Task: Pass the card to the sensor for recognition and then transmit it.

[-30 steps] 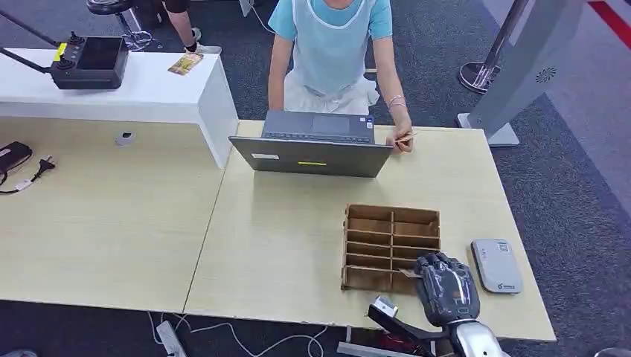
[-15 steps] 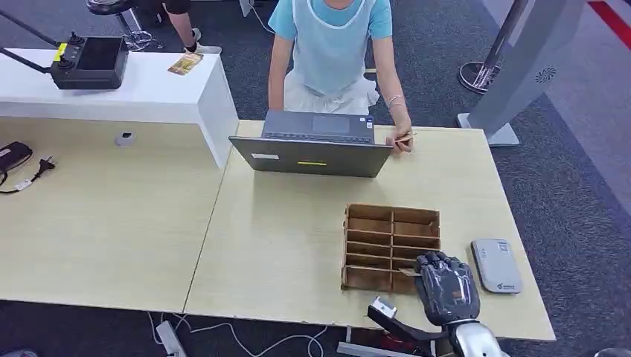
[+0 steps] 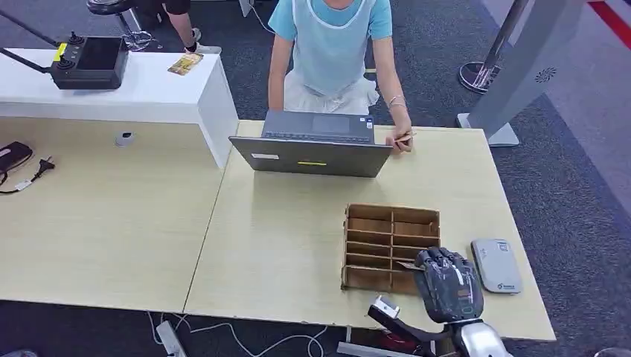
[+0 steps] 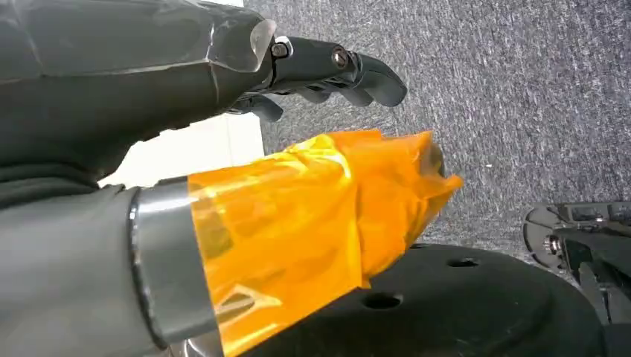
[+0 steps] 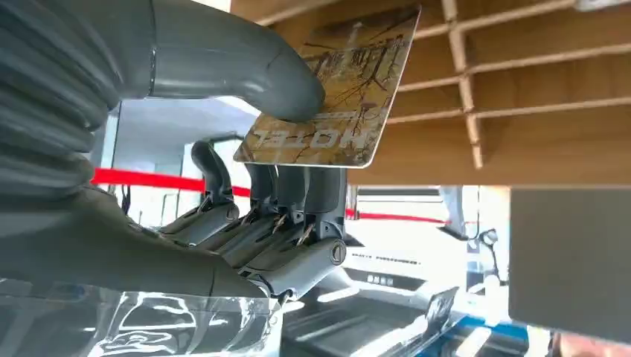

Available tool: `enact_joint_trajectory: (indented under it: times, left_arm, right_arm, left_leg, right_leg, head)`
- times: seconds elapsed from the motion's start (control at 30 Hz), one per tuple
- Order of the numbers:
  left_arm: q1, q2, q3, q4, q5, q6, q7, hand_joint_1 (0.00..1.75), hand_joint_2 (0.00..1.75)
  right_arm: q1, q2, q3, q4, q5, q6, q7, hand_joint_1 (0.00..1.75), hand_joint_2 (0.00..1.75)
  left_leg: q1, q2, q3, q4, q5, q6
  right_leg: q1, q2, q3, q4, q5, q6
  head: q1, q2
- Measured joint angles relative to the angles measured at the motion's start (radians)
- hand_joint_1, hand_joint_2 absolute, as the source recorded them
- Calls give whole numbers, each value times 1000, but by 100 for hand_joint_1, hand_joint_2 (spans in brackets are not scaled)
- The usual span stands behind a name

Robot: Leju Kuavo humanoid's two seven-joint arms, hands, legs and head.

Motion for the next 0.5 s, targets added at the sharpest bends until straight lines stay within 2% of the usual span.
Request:
enact_joint_trajectory:
  times: [0.17, 0.33, 0.5]
  left_arm:
    - [0, 0, 2, 0, 0, 2, 0, 0, 0]
    - [0, 1, 4, 0, 3, 6, -6, 0, 0]
    - [0, 1, 8, 0, 10, 7, -11, 0, 0]
  right_arm:
    - [16, 0, -27, -22, -31, -19, -8, 145, 175]
    - [39, 0, -55, -63, -156, -29, -63, 148, 175]
    - [64, -1, -82, -103, -258, -30, -124, 161, 175]
  left_leg:
    - [0, 0, 0, 0, 0, 0]
    - [0, 0, 0, 0, 0, 0]
    - [0, 0, 0, 0, 0, 0]
  right_leg:
    - [0, 0, 0, 0, 0, 0]
    - [0, 0, 0, 0, 0, 0]
    - [0, 0, 0, 0, 0, 0]
  head:
    - [0, 0]
    - [0, 0]
    - [0, 0]
